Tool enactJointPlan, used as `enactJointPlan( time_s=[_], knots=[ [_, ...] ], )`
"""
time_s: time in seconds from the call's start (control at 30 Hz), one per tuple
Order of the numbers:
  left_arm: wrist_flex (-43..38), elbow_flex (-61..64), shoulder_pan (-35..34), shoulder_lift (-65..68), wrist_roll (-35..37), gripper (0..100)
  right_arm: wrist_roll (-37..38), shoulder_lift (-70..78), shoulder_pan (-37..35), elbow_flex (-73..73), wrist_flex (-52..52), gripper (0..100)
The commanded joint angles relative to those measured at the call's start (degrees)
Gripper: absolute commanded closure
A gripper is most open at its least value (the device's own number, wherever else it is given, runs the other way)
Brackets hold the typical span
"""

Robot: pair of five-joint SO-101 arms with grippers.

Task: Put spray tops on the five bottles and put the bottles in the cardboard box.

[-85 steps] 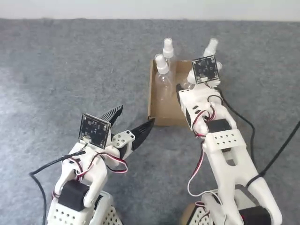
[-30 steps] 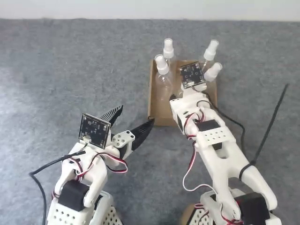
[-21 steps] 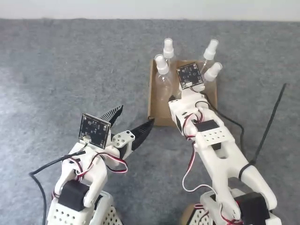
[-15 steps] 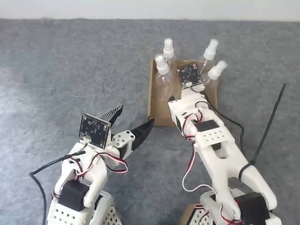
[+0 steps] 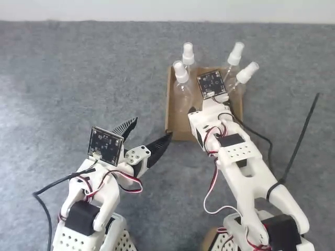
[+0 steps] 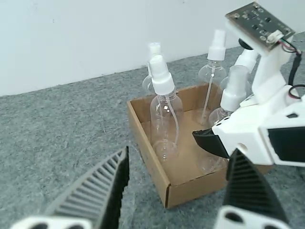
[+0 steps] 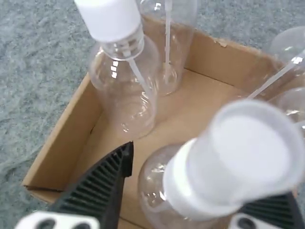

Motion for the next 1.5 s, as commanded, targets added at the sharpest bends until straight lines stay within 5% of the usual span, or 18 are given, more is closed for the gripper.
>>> enactJointPlan(
  time_s=[0.0, 1.03, 1.47],
  knots=[
    [-1.6, -0.3, -0.2, -0.2, -0.2, 69, 0.1, -0.3, 0.1, -3.9, 0.6, 66.8],
    [-1.6, -0.3, -0.2, -0.2, -0.2, 69, 0.1, -15.3, 0.1, -17.1, 21.3, 66.9],
    [-1.5, -0.3, -0.2, -0.4, -0.2, 69, 0.2, -15.3, 0.2, -35.2, 44.6, 66.9]
  ],
)
